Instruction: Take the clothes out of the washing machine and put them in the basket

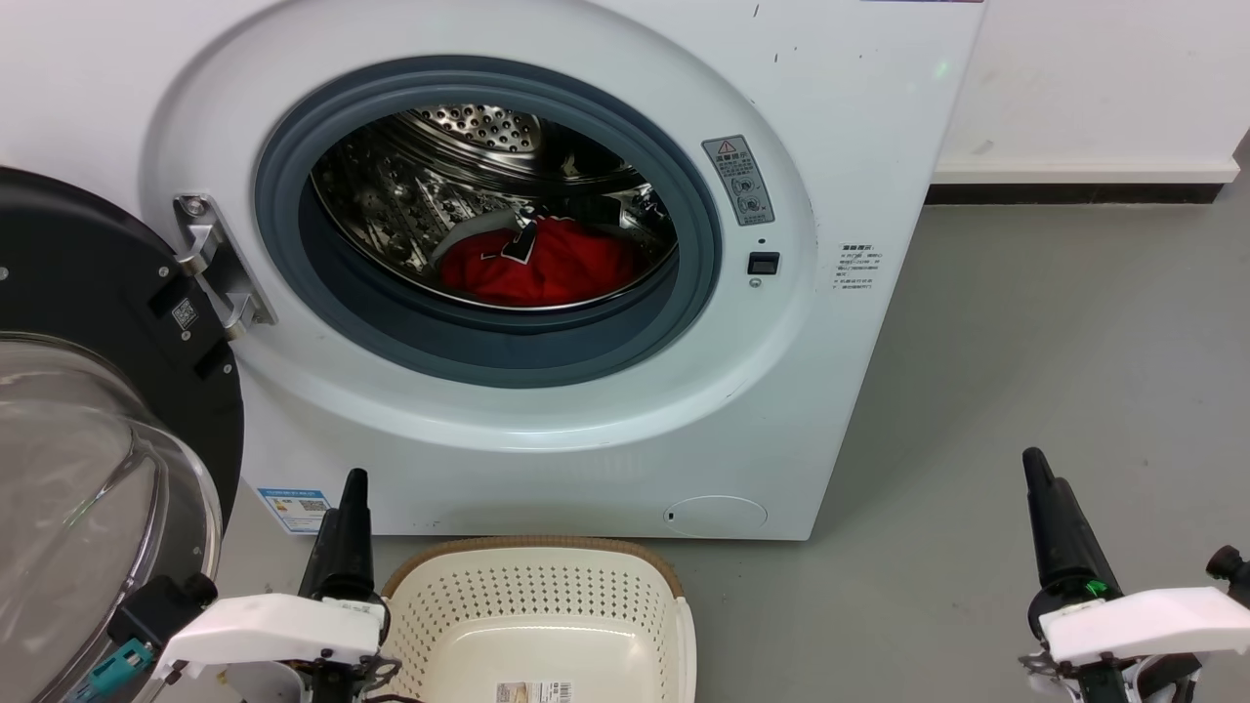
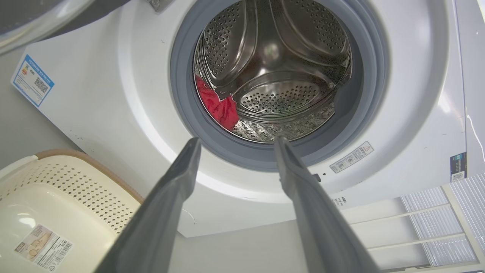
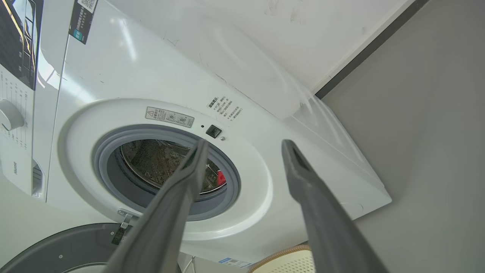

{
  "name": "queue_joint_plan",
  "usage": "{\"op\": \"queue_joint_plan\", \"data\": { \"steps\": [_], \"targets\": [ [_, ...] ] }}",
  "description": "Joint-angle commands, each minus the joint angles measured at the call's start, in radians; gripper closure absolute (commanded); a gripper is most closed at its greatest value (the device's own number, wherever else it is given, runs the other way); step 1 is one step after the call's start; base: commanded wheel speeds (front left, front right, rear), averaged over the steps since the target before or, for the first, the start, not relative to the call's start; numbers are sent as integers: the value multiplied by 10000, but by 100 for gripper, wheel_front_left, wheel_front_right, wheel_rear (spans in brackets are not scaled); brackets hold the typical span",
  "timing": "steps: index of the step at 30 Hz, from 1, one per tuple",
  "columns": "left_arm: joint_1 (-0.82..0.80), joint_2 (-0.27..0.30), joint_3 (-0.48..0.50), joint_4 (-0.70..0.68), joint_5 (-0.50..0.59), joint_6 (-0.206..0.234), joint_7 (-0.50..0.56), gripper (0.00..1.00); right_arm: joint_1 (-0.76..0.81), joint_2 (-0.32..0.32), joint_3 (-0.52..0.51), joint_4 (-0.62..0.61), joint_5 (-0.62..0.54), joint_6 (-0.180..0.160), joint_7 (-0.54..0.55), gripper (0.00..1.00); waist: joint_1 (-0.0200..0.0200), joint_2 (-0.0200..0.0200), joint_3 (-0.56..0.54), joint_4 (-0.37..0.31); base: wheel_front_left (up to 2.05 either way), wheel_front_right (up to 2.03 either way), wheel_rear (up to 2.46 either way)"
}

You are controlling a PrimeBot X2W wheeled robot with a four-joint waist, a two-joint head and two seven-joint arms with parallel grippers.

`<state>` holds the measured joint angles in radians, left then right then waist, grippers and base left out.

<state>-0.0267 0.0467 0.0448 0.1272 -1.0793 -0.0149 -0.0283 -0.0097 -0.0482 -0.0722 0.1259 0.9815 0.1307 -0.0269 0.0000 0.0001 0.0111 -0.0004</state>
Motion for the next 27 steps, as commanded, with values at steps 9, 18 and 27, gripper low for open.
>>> {"op": "queue_joint_plan", "data": {
  "steps": [9,18,27],
  "targets": [
    [97,27,-267,-446,1781,317,-395,0,183,-35,214,-487,-2094,0,-403,0,0,-1,-17,9,0,0,0],
    [289,29,-397,-653,3047,478,-686,0,368,-35,343,-810,-3541,0,-701,0,0,-1,-45,3,0,0,0],
    [441,32,-506,-844,4178,657,-955,0,498,-34,333,-1117,-4729,0,-969,0,0,-1,-32,-2,0,0,0]
  ]
}}
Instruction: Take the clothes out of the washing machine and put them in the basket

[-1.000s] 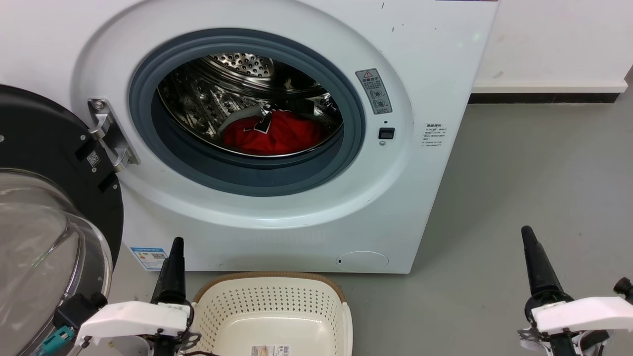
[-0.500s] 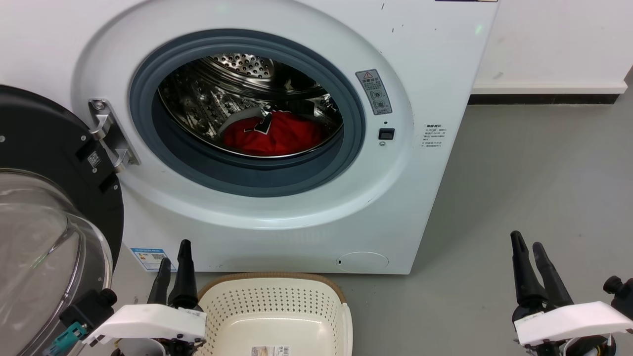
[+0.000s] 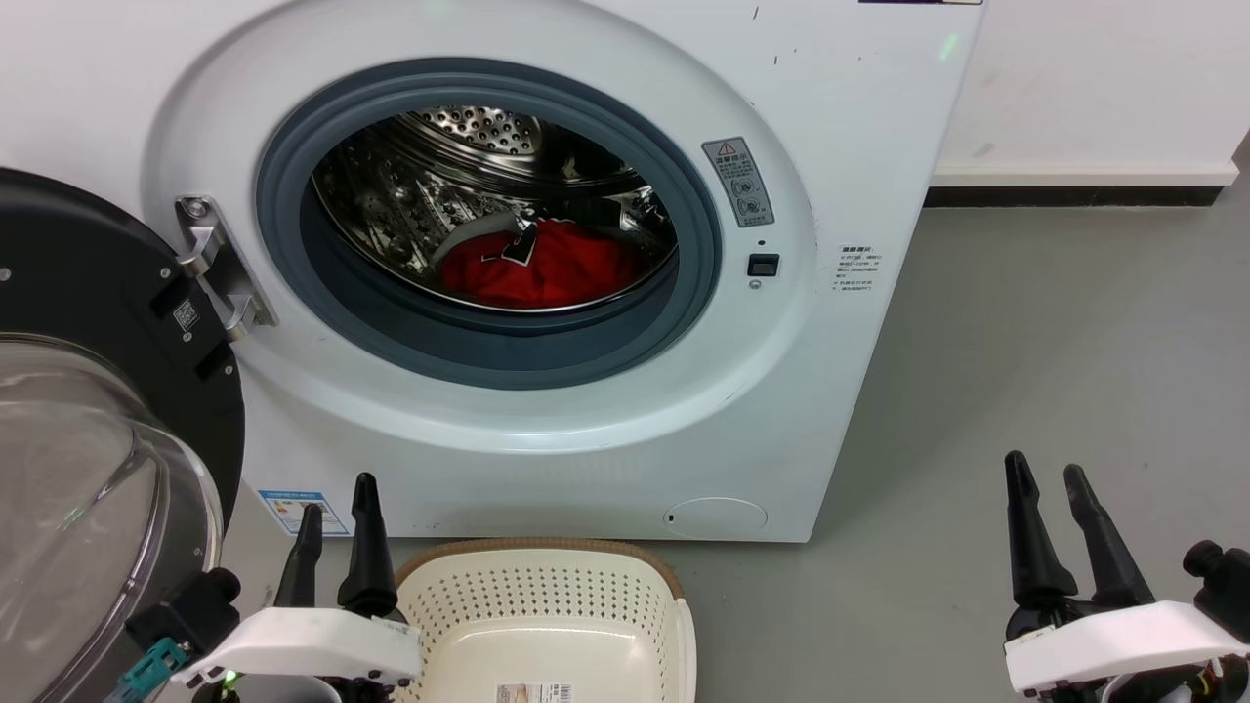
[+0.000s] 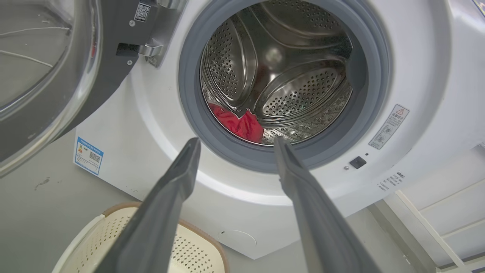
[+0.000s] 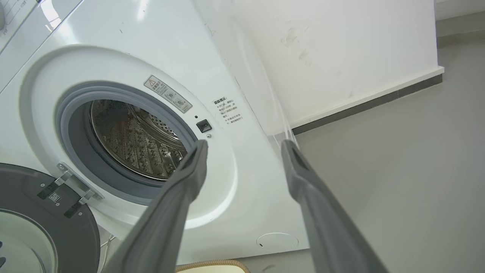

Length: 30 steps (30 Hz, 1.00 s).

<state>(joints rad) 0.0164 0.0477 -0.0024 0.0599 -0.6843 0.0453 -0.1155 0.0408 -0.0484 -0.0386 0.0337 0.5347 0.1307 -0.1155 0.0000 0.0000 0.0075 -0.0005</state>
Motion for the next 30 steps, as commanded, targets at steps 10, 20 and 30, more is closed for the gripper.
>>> {"op": "queue_joint_plan", "data": {
  "steps": [10,20,30],
  "targets": [
    [145,25,-107,-284,1449,247,-358,0,156,-33,-14,-433,-1445,0,-366,0,0,0,11,-24,0,0,0],
    [319,28,-192,-351,2558,440,-611,0,295,-33,-48,-658,-2528,0,-612,0,0,0,2,-49,0,0,0],
    [467,29,-242,-367,3491,549,-851,0,443,-33,-31,-829,-3490,-1,-832,0,0,0,12,-78,0,0,0]
  ]
}}
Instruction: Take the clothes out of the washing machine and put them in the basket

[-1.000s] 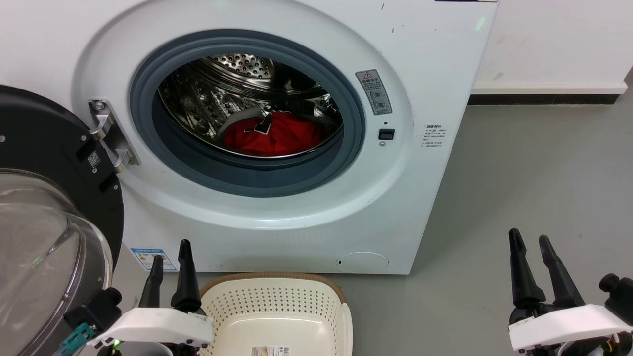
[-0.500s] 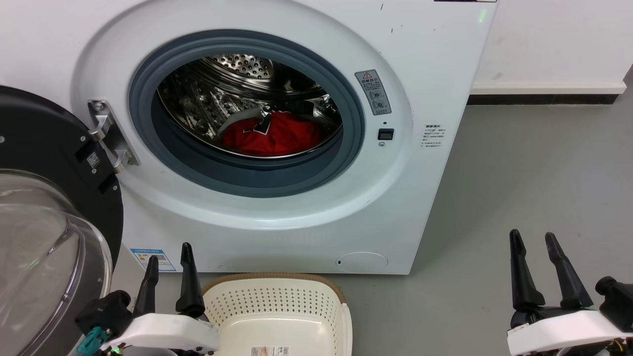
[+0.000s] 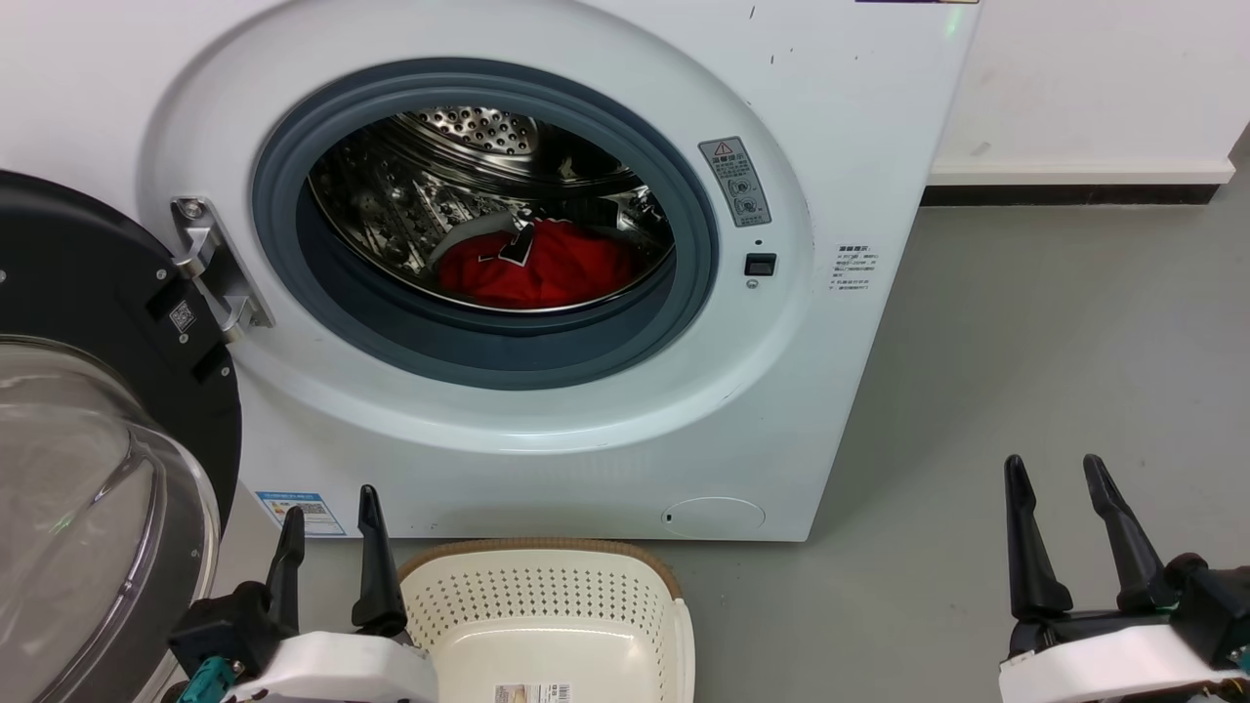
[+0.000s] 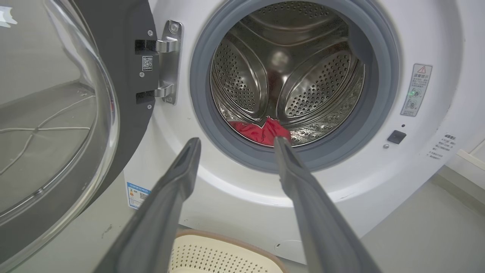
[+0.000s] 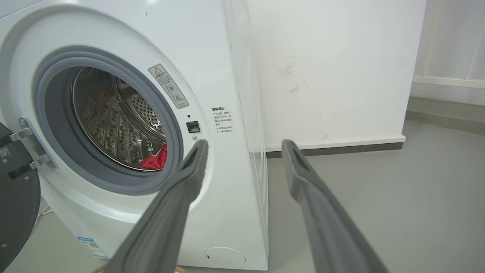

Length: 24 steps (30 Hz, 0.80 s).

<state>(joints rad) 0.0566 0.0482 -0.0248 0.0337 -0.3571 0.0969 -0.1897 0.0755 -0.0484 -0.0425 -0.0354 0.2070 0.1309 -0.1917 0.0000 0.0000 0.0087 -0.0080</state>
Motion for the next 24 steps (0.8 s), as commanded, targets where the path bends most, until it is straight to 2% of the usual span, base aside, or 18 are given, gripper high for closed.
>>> {"op": "queue_joint_plan", "data": {
  "steps": [1,24],
  "targets": [
    [83,24,-23,-102,303,39,-119,0,97,-33,13,-154,-320,-3,-100,0,0,0,1,-4,0,0,0],
    [374,27,-82,57,1835,149,-570,0,412,-31,2,-309,-1958,-3,-550,0,0,0,-11,-45,0,0,0]
  ]
}}
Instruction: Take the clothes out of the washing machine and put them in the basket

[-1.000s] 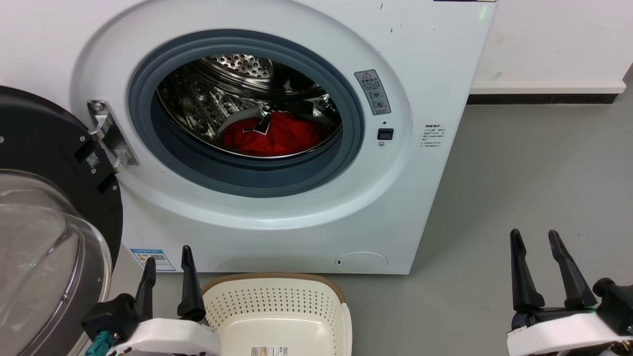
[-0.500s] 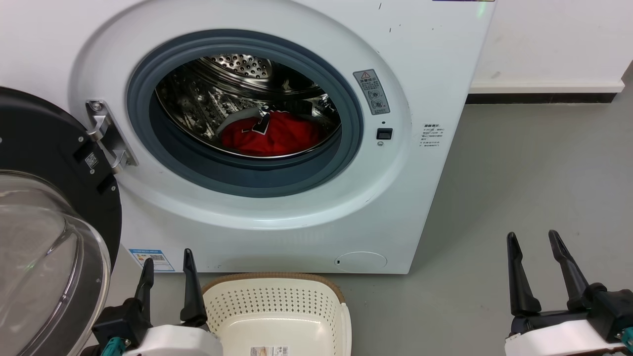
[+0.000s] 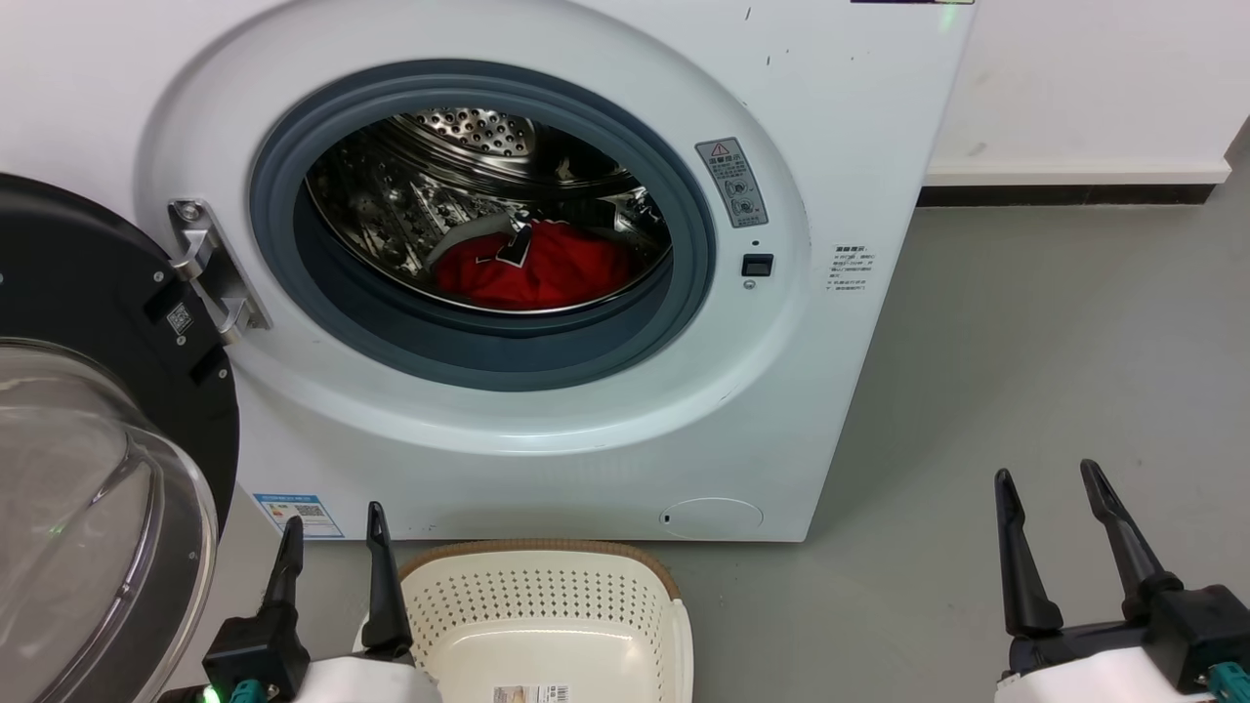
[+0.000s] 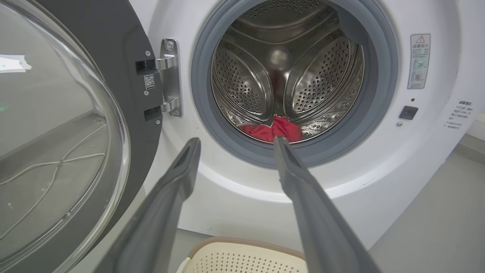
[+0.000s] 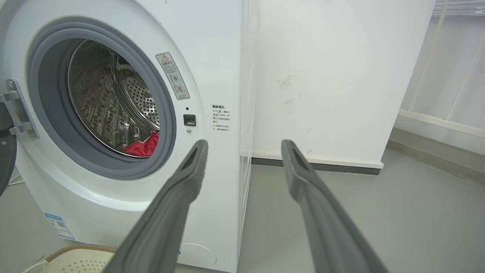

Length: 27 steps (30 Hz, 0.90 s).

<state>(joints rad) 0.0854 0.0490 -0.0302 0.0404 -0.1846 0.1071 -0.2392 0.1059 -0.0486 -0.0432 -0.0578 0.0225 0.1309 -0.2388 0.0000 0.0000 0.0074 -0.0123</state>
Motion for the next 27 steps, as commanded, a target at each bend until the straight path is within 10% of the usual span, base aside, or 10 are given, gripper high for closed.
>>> {"op": "queue_joint_plan", "data": {
  "steps": [1,27],
  "targets": [
    [92,19,-32,-6,163,53,-87,0,112,-29,18,-97,-193,-3,-92,0,0,0,1,-8,0,0,0],
    [212,20,-74,494,482,-97,-266,0,270,-26,104,225,-538,-3,-274,0,0,0,-52,-27,0,0,0]
  ]
}}
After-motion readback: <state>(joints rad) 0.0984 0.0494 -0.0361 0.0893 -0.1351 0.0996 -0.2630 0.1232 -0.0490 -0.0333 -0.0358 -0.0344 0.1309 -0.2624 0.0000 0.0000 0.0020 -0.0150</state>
